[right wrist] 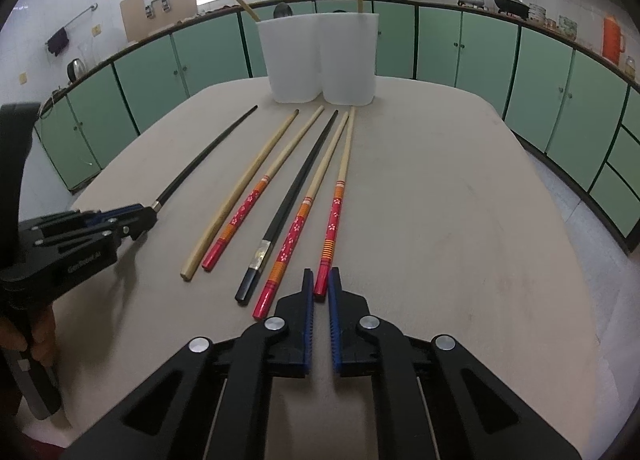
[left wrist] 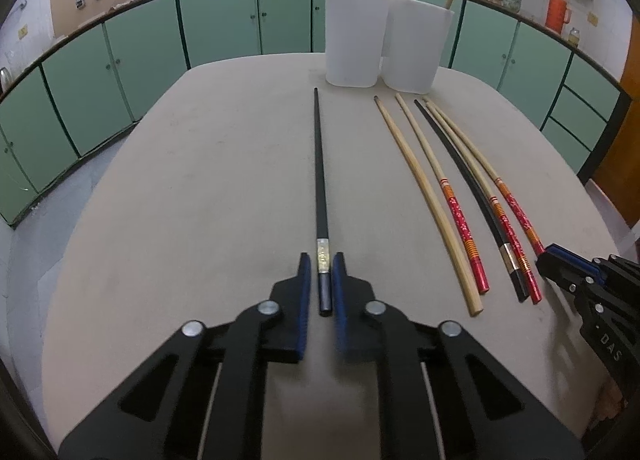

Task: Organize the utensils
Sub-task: 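Grasp the black chopstick with the left tool while the right tool grasps a red-patterned chopstick, then lift the black chopstick with the left tool while the right tool carries the red chopstick to the holder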

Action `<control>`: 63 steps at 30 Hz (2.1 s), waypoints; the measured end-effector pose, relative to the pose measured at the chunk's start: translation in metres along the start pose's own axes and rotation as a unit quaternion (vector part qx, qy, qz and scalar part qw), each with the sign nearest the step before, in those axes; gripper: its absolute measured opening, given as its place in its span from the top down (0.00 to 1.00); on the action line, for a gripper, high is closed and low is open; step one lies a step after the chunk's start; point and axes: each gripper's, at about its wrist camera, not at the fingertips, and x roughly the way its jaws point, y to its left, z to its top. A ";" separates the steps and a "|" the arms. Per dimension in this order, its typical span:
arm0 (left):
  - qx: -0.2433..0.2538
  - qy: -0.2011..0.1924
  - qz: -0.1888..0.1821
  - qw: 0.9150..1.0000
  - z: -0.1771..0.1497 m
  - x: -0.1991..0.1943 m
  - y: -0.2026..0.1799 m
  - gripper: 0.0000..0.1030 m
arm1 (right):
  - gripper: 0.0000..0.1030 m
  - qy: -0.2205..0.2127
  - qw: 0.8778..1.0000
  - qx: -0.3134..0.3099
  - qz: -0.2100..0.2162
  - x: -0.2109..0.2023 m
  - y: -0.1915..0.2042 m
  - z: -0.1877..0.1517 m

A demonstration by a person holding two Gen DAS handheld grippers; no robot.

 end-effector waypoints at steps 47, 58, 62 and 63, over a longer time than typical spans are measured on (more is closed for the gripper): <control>-0.005 -0.208 -0.025 0.978 0.075 -0.132 0.000 0.94 | 0.94 -0.174 0.985 0.012 -0.002 -0.108 -0.044 0.102; -0.009 -0.230 -0.042 0.972 0.097 -0.150 0.002 0.94 | 0.94 -0.168 0.986 -0.009 0.023 -0.121 -0.049 0.153; -0.011 -0.241 -0.050 0.969 0.110 -0.157 0.005 0.94 | 0.94 -0.171 0.984 -0.032 0.037 -0.129 -0.042 0.172; -0.012 -0.244 -0.052 0.968 0.114 -0.159 0.004 0.94 | 0.94 -0.171 0.984 -0.035 0.041 -0.130 -0.041 0.175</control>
